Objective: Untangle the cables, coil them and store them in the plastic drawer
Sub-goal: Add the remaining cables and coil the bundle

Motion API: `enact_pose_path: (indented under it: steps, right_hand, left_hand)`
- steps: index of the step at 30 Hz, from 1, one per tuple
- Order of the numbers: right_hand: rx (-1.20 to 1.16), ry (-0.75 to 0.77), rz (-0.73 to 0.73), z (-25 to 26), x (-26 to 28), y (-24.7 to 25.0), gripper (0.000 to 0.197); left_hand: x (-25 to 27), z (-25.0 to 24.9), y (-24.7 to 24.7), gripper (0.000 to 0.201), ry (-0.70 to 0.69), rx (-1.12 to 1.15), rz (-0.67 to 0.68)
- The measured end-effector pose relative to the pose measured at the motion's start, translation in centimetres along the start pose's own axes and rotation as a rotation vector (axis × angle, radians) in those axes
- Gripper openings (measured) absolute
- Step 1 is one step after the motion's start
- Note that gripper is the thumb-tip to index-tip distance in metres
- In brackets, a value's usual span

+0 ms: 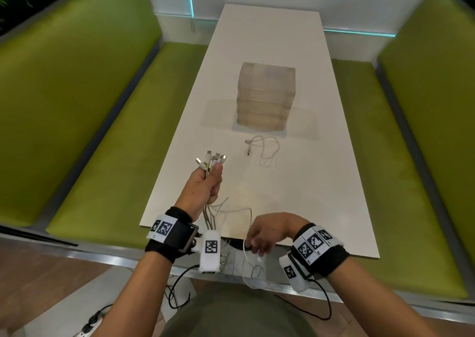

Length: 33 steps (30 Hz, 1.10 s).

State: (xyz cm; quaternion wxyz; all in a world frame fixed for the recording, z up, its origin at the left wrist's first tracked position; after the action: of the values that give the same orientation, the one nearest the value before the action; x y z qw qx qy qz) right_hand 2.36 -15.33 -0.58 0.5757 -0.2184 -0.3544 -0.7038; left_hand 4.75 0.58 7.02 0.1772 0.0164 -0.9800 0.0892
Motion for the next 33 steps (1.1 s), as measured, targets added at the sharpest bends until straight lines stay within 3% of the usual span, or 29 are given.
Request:
enact_pose_path:
  steps: [2, 6, 9, 12, 15, 18, 21, 25, 27, 29, 33]
  right_hand:
    - [0.065, -0.045, -0.042, -0.4, -0.3, 0.2, 0.024]
    - [0.328, -0.212, -0.362, -2.1, 0.1, 3.6, 0.026]
    - [0.178, -0.077, -0.578, -2.1, 0.9, 5.6, 0.039]
    - [0.039, 0.228, -0.449, 0.9, 1.0, 4.5, 0.059]
    - [0.107, 0.302, -0.192, 3.3, -0.2, 1.2, 0.077]
    - [0.184, 0.327, -0.080, 4.8, -1.0, -0.8, 0.061]
    - [0.224, 0.235, -0.215, 4.1, -1.2, 1.9, 0.052]
    - [0.149, 0.091, -0.706, 0.9, -0.7, 11.1, 0.035]
    - [0.198, 0.014, -0.885, -0.6, -0.7, 14.9, 0.031]
    - [0.251, -0.028, -0.926, -1.6, -1.3, 17.0, 0.036]
    - [0.304, -0.157, -0.815, -3.0, -3.0, 16.9, 0.047]
  left_hand:
    - [0.0, 0.0, 0.3, 0.026, 0.001, 0.006, -0.007]
    - [-0.1, 0.2, 0.5, 0.029, -0.005, -0.006, -0.006]
    - [-0.1, 0.2, 0.2, 0.030, -0.011, -0.002, 0.008]
    - [-0.2, 0.1, -0.4, 0.033, -0.021, -0.005, 0.016]
    - [-0.5, 0.0, -1.1, 0.036, -0.030, -0.004, 0.004]
    - [-0.6, 0.0, -1.6, 0.038, -0.029, -0.006, 0.005]
    - [-0.7, 0.0, -1.3, 0.037, -0.023, -0.010, -0.017]
    - [-0.8, 0.1, 0.0, 0.036, 0.005, 0.002, -0.065]
    - [-0.8, 0.2, 0.3, 0.035, 0.017, 0.005, -0.071]
    - [-0.8, 0.2, 0.5, 0.031, 0.021, 0.007, -0.068]
    - [-0.9, 0.2, 0.6, 0.024, 0.024, -0.001, -0.068]
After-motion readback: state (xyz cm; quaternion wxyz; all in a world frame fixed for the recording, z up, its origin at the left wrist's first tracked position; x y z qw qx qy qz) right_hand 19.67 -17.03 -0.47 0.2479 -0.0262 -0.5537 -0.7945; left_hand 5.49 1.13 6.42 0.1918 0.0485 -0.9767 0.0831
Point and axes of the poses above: each hand's wrist, its own x-axis away from the middle knuckle, its own y-axis out of the back of the hand, z = x × y, the point moved 6 cm from there along -x, towards the middle knuckle, and after that the axes turned 8 degrees about y, right-handed, at the moved point
